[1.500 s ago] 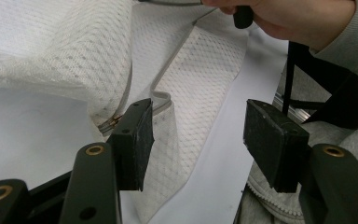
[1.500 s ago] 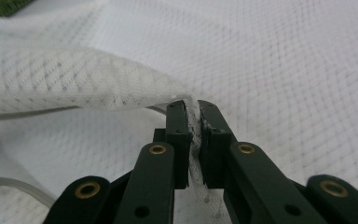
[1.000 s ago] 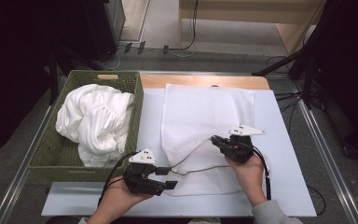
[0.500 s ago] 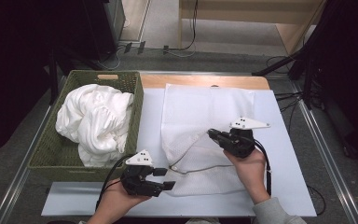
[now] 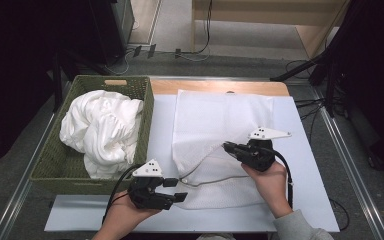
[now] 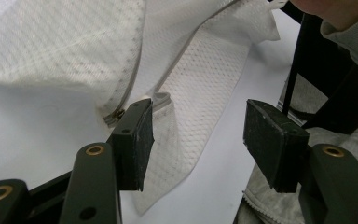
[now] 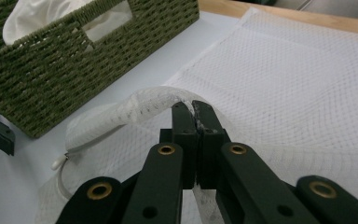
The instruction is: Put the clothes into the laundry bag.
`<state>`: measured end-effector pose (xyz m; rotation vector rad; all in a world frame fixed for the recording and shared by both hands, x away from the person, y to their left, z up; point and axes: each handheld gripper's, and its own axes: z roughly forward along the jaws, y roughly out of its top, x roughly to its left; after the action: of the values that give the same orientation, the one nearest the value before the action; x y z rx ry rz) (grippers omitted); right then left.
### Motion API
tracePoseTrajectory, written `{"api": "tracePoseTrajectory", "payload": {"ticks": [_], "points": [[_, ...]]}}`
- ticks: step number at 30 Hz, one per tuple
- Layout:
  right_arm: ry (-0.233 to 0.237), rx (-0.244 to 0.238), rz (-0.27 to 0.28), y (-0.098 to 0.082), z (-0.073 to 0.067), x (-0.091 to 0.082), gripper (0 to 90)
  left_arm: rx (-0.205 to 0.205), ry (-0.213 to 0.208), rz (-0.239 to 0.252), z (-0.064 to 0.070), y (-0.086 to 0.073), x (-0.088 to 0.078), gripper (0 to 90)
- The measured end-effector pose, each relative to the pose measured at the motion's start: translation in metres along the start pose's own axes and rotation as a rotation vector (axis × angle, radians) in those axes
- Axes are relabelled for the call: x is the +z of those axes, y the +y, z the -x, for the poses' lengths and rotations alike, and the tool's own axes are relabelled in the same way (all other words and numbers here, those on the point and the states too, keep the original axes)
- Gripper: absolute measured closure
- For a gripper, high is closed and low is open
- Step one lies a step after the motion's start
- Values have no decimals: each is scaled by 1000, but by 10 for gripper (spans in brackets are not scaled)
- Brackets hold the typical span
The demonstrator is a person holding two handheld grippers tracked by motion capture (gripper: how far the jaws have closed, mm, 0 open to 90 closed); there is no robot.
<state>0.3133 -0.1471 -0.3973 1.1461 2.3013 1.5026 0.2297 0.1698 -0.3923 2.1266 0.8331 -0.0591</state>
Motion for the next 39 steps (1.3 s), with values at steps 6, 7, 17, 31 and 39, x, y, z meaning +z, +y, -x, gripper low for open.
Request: {"api": "tracePoseTrajectory", "payload": {"ticks": [6, 7, 17, 31, 39], "points": [[17, 11, -30, -4, 7, -2, 895, -24, -50, -46, -4, 12, -7, 419], [27, 21, -29, -4, 9, -2, 895, -26, -56, -50, -5, 14, -8, 416], [55, 37, -41, -7, 10, -2, 894, -7, -41, -81, -14, 40, -29, 373], [50, 46, -37, -7, 12, -2, 893, -15, 58, -59, -40, 62, -67, 366], [56, 59, -35, -8, 14, -2, 893, -22, 108, -55, -55, 66, -90, 368]]}}
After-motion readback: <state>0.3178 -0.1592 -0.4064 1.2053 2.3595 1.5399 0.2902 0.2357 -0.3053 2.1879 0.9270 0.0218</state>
